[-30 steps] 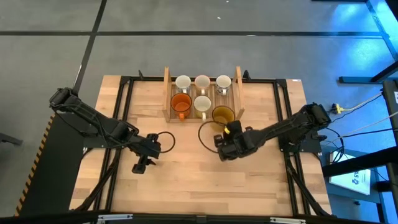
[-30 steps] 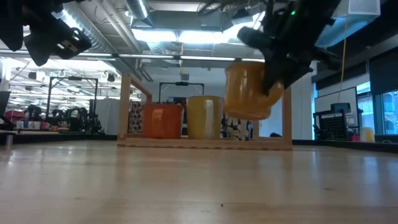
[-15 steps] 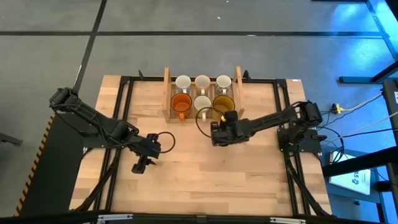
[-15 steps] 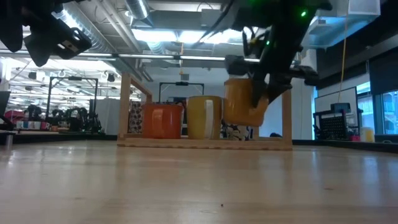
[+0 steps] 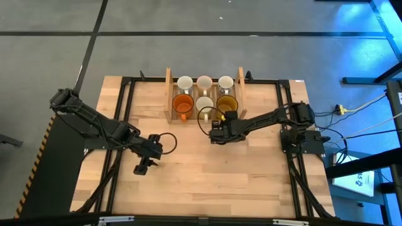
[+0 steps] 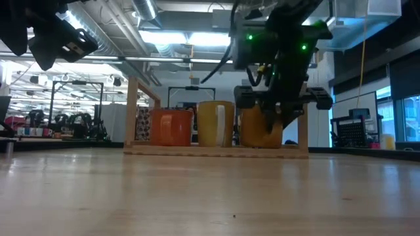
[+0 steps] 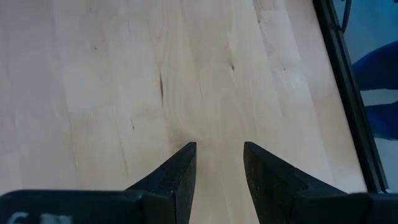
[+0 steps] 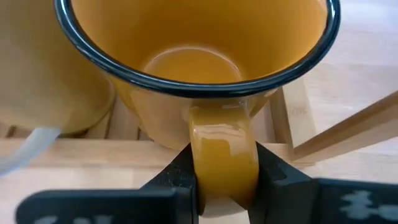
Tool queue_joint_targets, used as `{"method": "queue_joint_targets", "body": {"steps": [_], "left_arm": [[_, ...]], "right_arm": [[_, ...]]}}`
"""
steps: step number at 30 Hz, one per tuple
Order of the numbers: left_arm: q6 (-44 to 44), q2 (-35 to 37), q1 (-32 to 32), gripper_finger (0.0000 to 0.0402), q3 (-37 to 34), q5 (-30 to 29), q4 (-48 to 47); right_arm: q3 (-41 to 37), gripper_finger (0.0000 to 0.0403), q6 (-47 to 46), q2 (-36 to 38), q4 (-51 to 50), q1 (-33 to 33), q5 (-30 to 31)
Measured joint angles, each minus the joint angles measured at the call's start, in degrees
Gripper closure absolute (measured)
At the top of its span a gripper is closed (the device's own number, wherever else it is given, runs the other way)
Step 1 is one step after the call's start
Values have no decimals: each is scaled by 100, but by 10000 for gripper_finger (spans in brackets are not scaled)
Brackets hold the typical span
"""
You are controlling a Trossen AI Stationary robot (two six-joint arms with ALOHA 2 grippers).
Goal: Place coffee mugs
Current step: Put the yellow mug on the shelf, then return to Home Position
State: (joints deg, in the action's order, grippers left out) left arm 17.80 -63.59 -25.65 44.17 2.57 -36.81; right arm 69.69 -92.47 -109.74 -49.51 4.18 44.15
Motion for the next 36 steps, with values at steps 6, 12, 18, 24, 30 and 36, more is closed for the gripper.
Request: {"method": "queue_joint_targets", "body": {"steps": [6, 12, 18, 24, 30, 36], "left_arm": [[-1, 0, 0, 274, 1, 0, 12], [-1, -2, 0, 274, 1, 0, 23], [0, -2, 0, 274, 1, -8, 39], [1, -2, 0, 274, 1, -7, 45], [1, -2, 0, 274, 1, -11, 43], [4, -2, 0, 274, 2, -5, 43]], "right_arm": [[-2, 339, -181, -120, 109, -172, 95], [-4, 339, -181, -217, 244, -240, 6], [2, 310, -137, -270, 376, -231, 33], [4, 220, -27, -271, 337, -213, -147], [158, 174, -28, -203, -36, -20, -267], [975, 173, -9, -198, -1107, 358, -256]]}}
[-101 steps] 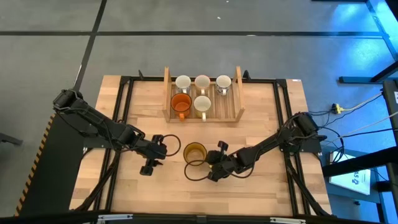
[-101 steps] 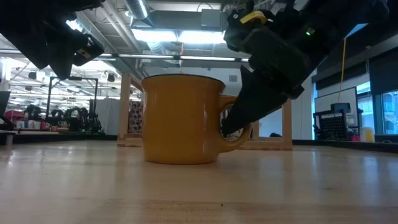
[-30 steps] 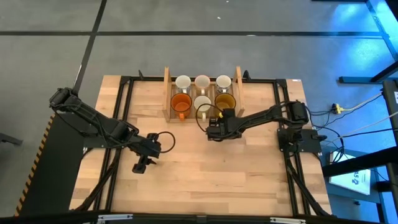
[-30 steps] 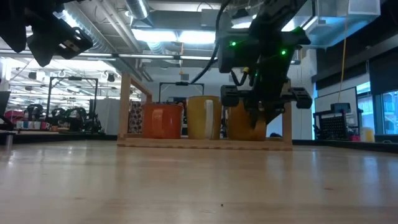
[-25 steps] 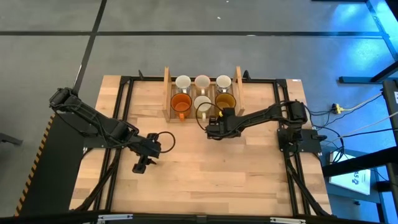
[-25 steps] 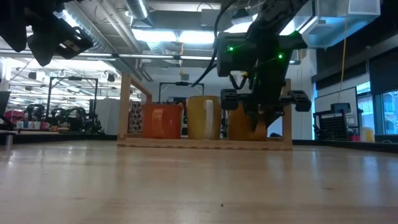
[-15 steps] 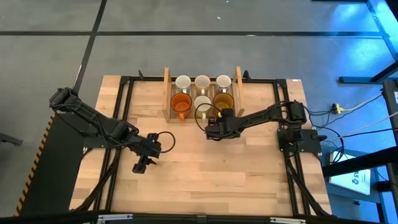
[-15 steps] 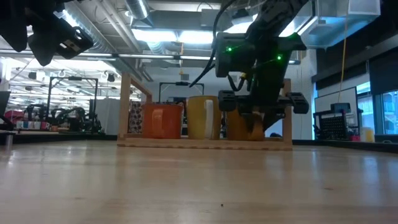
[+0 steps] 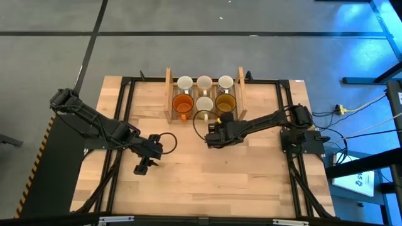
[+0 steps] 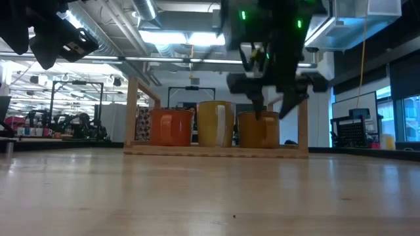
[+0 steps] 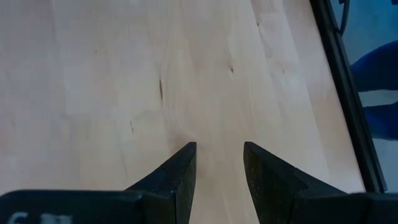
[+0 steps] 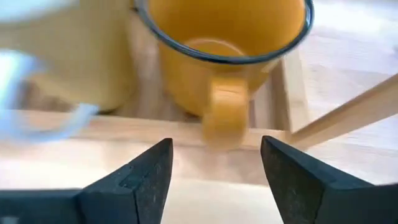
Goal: Place coffee mugs
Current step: Return to Home Position
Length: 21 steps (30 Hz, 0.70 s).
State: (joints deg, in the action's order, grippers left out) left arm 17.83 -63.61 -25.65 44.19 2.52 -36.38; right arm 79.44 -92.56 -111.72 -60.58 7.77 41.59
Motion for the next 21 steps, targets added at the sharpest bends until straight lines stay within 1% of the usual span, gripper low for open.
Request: {"method": "queue_joint_targets", "body": {"steps": [3, 7, 9, 11, 13, 16, 18, 21], "left_arm": [[-10, 0, 2, 274, -1, 110, 15], [-287, 1, 1, 274, 0, 276, 288], [-483, 89, 2, 274, -1, 450, 449], [-655, 205, 0, 274, 8, 542, 631], [-857, 341, 2, 274, 7, 517, 635], [-1084, 584, 2, 274, 6, 379, 717], [-1190, 716, 2, 274, 6, 379, 733], [-1271, 934, 38, 274, -49, 389, 881]], "right_arm": [[460, 177, 394, 0, -358, 225, -124], [1013, 186, 1412, 4, -318, 684, -222], [1110, 196, 1940, 90, -162, 948, -221], [1005, 209, 2265, 302, 112, 1194, -197], [713, 226, 2383, 623, 303, 1420, -63], [-5, 257, 2403, 1280, 754, 1605, -22], [-661, 281, 2564, 1801, 1464, 1605, -106], [-1899, 319, 3268, 2558, 3339, 1497, -664]]}}
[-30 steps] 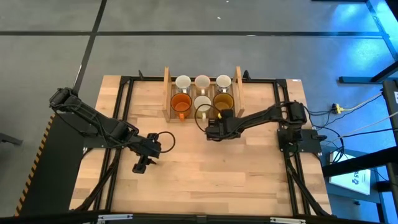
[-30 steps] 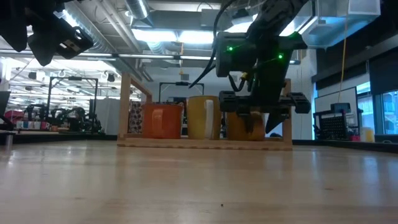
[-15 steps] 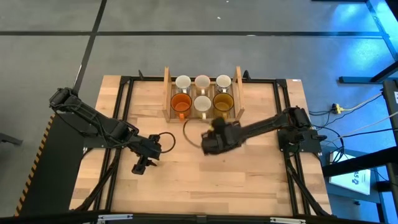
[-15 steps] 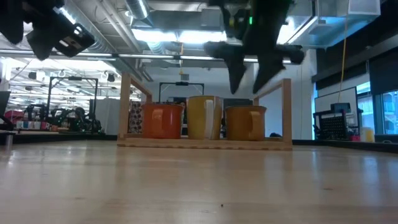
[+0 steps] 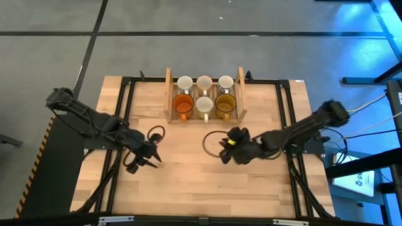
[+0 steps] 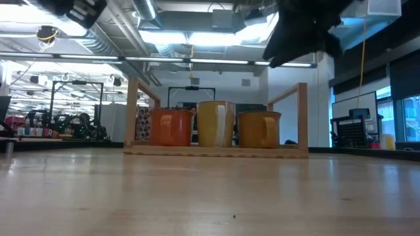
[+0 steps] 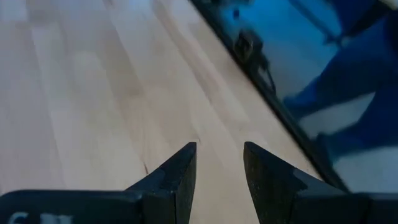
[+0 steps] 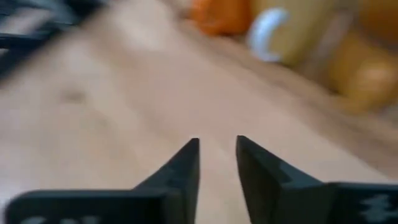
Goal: Place coffee mugs
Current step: Return to Home Position
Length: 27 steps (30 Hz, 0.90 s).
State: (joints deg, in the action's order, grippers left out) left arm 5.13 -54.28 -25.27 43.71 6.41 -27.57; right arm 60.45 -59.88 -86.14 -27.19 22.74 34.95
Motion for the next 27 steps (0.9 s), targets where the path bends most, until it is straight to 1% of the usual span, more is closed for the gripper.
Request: {"method": "queue_joint_targets", "body": {"steps": [3, 5, 6, 9, 11, 14, 17, 20, 22, 24, 27], "left_arm": [[28, 245, 198, 274, -256, 66, 587], [70, 415, 375, 274, -479, 45, 1084], [129, 533, 474, 274, -586, -3, 1243], [600, 803, 757, 274, -802, -434, 1666], [887, 1001, 894, 274, -886, -705, 1592], [920, 1255, 1000, 274, -918, -1101, 1258], [800, 1379, 1046, 274, -918, -1490, 1273], [838, 1398, 1049, 274, -912, -1578, 1436], [705, 1397, 1057, 274, -942, -1669, 1363], [375, 1394, 1067, 274, -1053, -1657, 1542], [188, 1556, 1130, 274, -1360, -1365, 2004]], "right_arm": [[-1195, 362, 751, 677, 2109, -221, -655], [-1891, 389, 1142, 1097, 3149, -374, -1094], [-2196, 396, 1330, 1290, 3567, -444, -1260], [-3021, 389, 1858, 1925, 4468, -516, -1493], [-3498, 384, 2199, 2330, 4977, -511, -1549], [-4130, 386, 2433, 3079, 5123, -514, -1609], [-4575, 391, 2438, 3782, 4680, -515, -1505], [-4670, 393, 2116, 4278, 4592, -515, -1478], [-4708, 393, 2621, 4613, 4367, -513, -1509], [-4717, 393, 3371, 4962, 4227, -517, -1744], [-4703, 393, 4321, 5578, 3834, -612, -1926]]}}
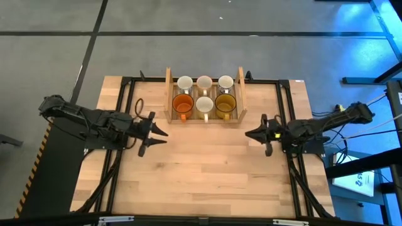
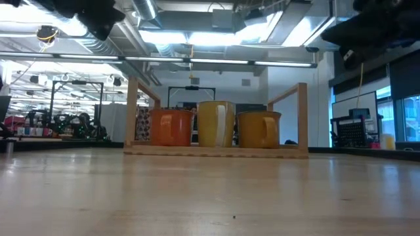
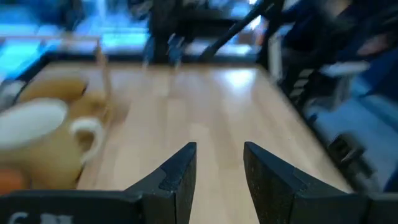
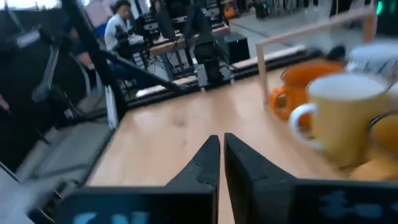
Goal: Place coffee mugs
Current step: Return to Home Position
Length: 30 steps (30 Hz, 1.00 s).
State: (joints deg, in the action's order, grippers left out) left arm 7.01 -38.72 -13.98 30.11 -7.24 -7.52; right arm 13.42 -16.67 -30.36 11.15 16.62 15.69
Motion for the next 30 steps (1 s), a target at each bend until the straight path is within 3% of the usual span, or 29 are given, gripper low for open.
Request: {"method": "queue_joint_targets", "body": {"steps": [3, 8, 15, 21, 30], "left_arm": [[-179, 333, 81, 274, -326, 415, 738], [-265, 950, 201, 274, -783, 432, 1149], [-274, 1782, 251, 274, -1252, 342, 1217], [-586, 2421, 251, 274, -1643, 367, 1407], [-572, 3636, 249, 274, -2369, 197, 1459]], "right_arm": [[-5, 393, 482, 656, -747, -290, -618], [-8, 393, 792, 1749, -1556, -734, -1610], [-515, 393, 904, 3029, -1553, -954, -1744], [-1184, 393, 718, 2966, -560, -955, -1660], [-1299, 393, 661, 3017, -845, -954, -1581]]}}
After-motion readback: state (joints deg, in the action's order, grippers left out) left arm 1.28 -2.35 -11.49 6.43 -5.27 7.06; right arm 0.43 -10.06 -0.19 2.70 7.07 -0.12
